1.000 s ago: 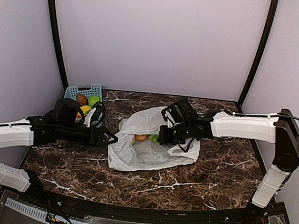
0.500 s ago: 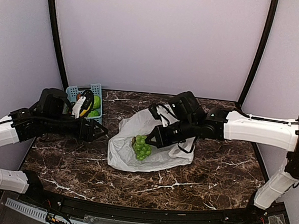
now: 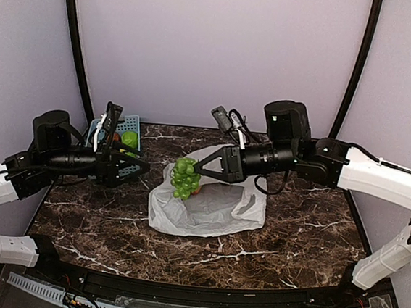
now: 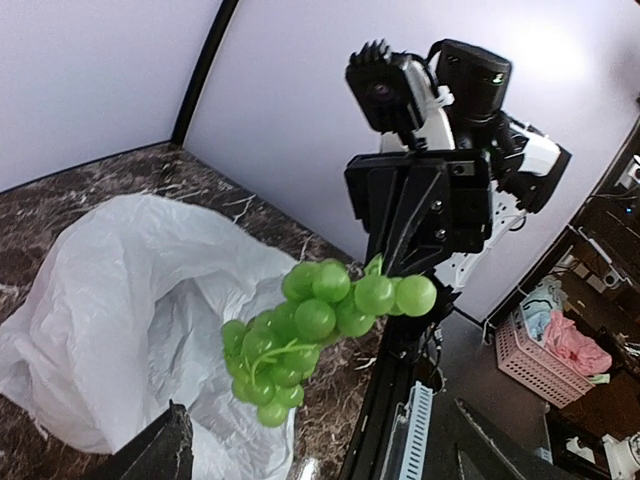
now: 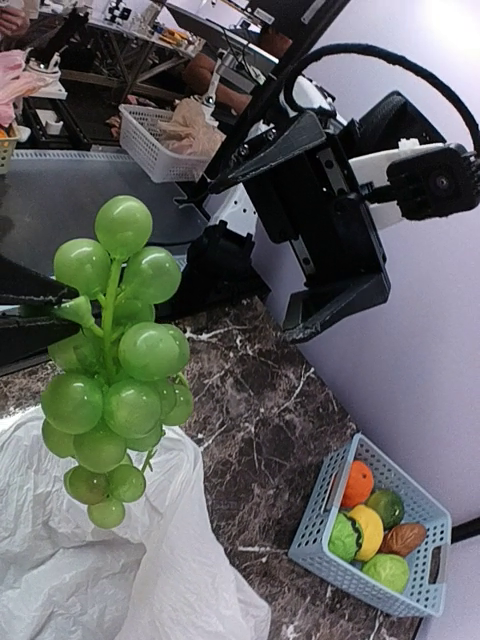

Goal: Untie the knot of the plastic bag and take out the fruit
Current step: Pass from the right arm to the left

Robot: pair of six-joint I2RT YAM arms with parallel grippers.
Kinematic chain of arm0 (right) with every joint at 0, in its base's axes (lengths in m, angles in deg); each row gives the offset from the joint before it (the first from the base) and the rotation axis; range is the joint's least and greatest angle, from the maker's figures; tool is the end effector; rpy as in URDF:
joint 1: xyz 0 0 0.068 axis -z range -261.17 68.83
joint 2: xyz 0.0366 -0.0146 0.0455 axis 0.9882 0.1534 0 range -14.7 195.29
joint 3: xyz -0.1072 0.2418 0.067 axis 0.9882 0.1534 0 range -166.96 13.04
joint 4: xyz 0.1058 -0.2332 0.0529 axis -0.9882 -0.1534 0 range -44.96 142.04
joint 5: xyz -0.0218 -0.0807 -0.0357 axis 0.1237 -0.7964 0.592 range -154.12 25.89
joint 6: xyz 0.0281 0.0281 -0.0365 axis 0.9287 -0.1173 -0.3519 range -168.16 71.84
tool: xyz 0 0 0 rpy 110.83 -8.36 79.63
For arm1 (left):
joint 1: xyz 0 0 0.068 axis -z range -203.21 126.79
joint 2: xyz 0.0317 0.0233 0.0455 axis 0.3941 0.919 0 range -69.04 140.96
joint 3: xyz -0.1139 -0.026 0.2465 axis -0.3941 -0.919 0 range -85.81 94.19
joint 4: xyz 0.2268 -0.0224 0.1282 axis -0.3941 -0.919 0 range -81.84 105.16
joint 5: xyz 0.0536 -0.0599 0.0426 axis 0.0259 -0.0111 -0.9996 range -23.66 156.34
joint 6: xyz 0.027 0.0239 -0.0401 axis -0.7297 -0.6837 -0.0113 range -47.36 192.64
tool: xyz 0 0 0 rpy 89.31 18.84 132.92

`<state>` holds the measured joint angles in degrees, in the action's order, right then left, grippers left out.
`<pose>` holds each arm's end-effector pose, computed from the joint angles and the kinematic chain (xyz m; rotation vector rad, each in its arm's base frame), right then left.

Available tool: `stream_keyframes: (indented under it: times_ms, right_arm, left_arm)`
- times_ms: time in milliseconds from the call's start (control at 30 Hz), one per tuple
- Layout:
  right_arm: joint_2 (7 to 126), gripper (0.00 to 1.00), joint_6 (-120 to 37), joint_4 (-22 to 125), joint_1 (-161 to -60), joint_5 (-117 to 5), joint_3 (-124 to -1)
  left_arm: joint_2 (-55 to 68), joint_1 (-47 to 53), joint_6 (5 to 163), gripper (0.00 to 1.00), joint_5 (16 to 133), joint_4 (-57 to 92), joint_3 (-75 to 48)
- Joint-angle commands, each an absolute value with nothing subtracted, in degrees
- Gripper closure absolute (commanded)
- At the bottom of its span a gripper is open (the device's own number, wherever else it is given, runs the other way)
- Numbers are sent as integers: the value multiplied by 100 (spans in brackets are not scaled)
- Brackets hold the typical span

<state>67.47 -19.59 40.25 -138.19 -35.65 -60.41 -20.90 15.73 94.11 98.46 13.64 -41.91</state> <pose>0.1676 0.2894 0.3603 -0.8942 1.9898 1.4123 0.1408 -0.1381 0.3414 0.7199 1.6695 -1.2380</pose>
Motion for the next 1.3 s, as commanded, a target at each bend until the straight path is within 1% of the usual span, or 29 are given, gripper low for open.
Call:
stream_keyframes:
  times_ms: [0,167,367,600,667,700,900,1033,1067,1100,1133,1167,1200,1233,1267]
  right_arm:
    - [6630,97,-1740,4888,-13860,-2493,-6168]
    - [6629,97,-1585,5168,-13860,-2226,-6203]
    - [6583,97,-1573,5158,-13866,-2293,-6229]
    - [6596,97,-1547,5177,-13865,-2259,-6209]
    - [6592,97,-1542,5178,-13873,-2267,-6194]
    - [6593,97,-1538,5177,-13866,-2271,-6186]
    - [6564,97,-1496,5177,-13865,-2402,-6121]
    - [6519,98,-1473,5177,-13854,-2606,-6028]
    - [6507,98,-1464,5177,-13850,-2640,-6000]
    - [6510,98,-1453,5182,-13846,-2667,-5981]
    - [6503,98,-1436,5178,-13837,-2701,-5968]
    - [6499,98,-1425,5180,-13826,-2722,-5953]
    - [6493,98,-1412,5178,-13813,-2736,-5940]
    - [6496,98,-1403,5177,-13801,-2756,-5924]
    - [6491,98,-1386,5177,-13787,-2774,-5909]
  left_arm:
    - [-2040,1719,9813,14,10507,3008,-4450]
    - [-1734,2052,9704,13,10452,3175,-4336]
    - [-1292,2478,9486,12,10302,3146,-4201]
    - [-833,2755,9701,13,10234,3707,-4244]
    - [-721,2802,9713,17,10216,3711,-4187]
    - [-656,2816,9719,20,10204,3684,-4145]
    - [-636,2872,9717,30,9925,3704,-4139]
    - [-710,2873,9700,46,9778,3653,-4147]
    - [-721,2873,9703,53,9760,3628,-4151]
    - [-723,2873,9711,56,9757,3618,-4151]
    - [-725,2873,9713,62,9766,3593,-4152]
    - [-729,2873,9722,65,9769,3587,-4156]
    - [-728,2873,9732,71,9784,3576,-4164]
    - [-722,2873,9740,74,9782,3570,-4162]
    - [-718,2873,9745,79,9794,3561,-4161]
